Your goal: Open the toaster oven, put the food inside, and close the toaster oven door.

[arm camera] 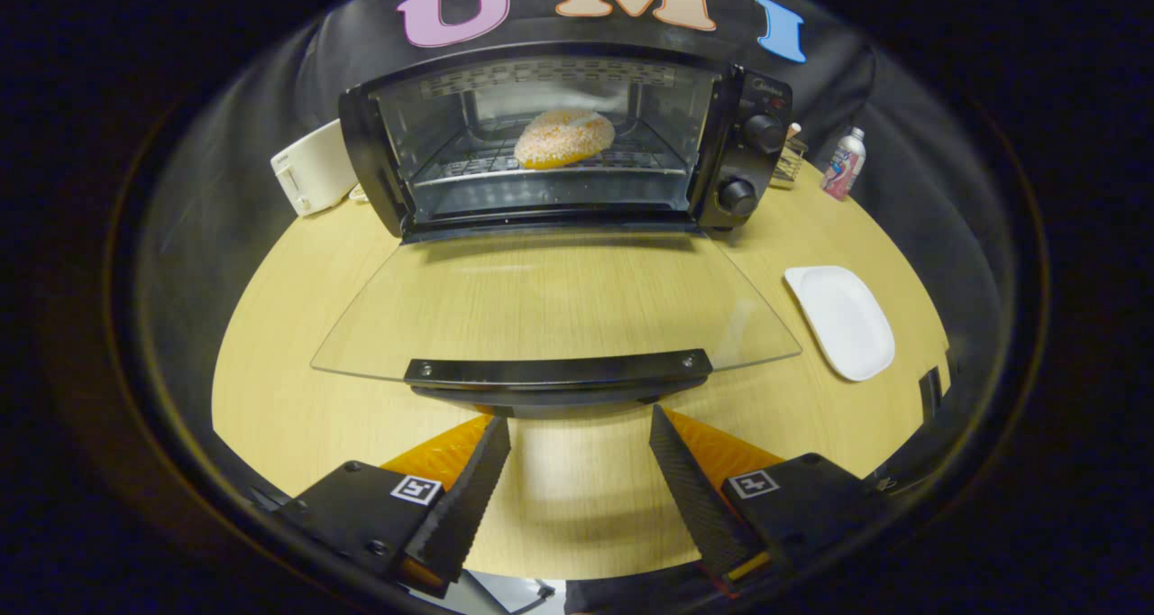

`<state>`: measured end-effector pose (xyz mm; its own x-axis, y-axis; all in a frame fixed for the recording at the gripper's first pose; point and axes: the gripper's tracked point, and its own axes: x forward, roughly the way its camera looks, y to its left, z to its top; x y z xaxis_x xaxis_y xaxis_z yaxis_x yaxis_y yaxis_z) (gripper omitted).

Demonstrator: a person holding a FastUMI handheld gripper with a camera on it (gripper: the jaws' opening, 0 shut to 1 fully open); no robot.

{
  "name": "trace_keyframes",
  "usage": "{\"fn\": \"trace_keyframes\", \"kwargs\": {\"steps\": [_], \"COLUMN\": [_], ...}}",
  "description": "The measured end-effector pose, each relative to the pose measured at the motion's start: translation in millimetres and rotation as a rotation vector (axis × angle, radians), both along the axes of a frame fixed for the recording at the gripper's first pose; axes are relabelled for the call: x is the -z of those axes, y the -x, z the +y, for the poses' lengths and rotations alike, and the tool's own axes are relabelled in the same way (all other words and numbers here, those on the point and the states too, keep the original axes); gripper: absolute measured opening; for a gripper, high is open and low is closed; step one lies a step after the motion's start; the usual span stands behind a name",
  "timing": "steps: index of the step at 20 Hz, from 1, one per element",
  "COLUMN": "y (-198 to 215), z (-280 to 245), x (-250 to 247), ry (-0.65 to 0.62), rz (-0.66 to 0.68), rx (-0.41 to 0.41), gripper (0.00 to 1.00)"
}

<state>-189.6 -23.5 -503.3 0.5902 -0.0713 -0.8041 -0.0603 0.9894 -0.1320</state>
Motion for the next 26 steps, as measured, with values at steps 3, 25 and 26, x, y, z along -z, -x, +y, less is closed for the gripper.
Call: {"fn": "trace_keyframes", "kwargs": {"steps": [3,25,26], "y": [-7.7,-135.1,-139.6], "z": [4.4,35.9,37.0], "x": [-13.9,-105.0,-107.2], "ry": [-0.008,-0.120,-0.122], "rz": [-0.038,-0.298,-0.302], "rx": [-0.018,0.015,0.014], "gripper": [0.99,0.99,0.99]}}
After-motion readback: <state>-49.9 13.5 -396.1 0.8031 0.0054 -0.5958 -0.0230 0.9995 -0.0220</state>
